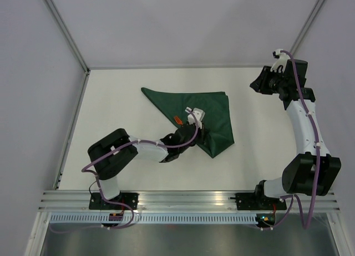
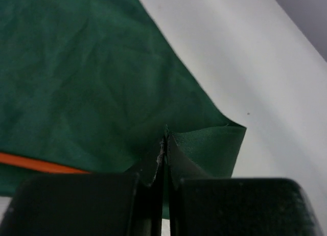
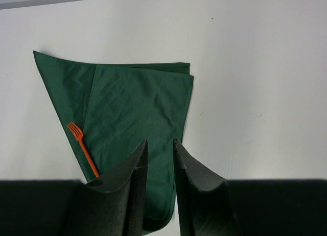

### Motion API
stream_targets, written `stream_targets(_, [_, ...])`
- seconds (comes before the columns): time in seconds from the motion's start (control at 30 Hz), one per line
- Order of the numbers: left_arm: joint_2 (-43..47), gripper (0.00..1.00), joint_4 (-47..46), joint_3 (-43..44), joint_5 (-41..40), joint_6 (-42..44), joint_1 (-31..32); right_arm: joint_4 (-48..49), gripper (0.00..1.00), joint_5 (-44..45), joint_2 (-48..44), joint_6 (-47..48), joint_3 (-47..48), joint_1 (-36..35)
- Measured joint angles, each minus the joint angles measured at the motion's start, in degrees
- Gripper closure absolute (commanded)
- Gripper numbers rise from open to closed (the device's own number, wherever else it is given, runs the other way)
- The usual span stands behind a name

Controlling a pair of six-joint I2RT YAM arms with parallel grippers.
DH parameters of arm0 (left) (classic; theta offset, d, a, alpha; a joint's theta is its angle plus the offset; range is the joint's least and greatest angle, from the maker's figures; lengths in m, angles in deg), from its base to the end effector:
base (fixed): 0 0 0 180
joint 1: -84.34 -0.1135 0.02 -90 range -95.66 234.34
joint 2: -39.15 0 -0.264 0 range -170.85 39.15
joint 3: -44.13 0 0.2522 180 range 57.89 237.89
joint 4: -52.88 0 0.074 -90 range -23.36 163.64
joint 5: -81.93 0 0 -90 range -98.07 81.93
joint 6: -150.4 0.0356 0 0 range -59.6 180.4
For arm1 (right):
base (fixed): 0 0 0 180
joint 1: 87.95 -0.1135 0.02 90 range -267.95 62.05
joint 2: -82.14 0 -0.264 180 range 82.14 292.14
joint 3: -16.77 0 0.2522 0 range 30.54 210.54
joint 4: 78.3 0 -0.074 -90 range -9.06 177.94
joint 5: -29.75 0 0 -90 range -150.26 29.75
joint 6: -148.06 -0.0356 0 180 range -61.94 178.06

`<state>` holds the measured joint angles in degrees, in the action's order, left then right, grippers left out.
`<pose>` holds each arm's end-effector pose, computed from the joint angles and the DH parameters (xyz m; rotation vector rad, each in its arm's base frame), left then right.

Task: Fold the napkin, place the utensils inside, and roll it up
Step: Fold the napkin

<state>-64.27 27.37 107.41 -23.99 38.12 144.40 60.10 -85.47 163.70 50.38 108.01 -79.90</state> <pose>0.1975 -0.3234 0.1804 0.4149 1.8374 -0.7552 0.3190 -0.0298 0.3609 0.0288 2.1026 0.4631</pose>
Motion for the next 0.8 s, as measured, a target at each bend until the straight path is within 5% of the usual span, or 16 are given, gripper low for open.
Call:
stream_targets(0.3, [0.6,0.98,3.0,-4.7,4.8,-9.1,-11.6,0.0,0.68,0.0,0.3,0.2,0.0,-0.7])
stream_targets(0.8, [2.6,0.98,3.3,-5.4,7.6,-11.5,-19.4,0.0,0.68,0.0,1.1,0.6,-0.1,-1.6])
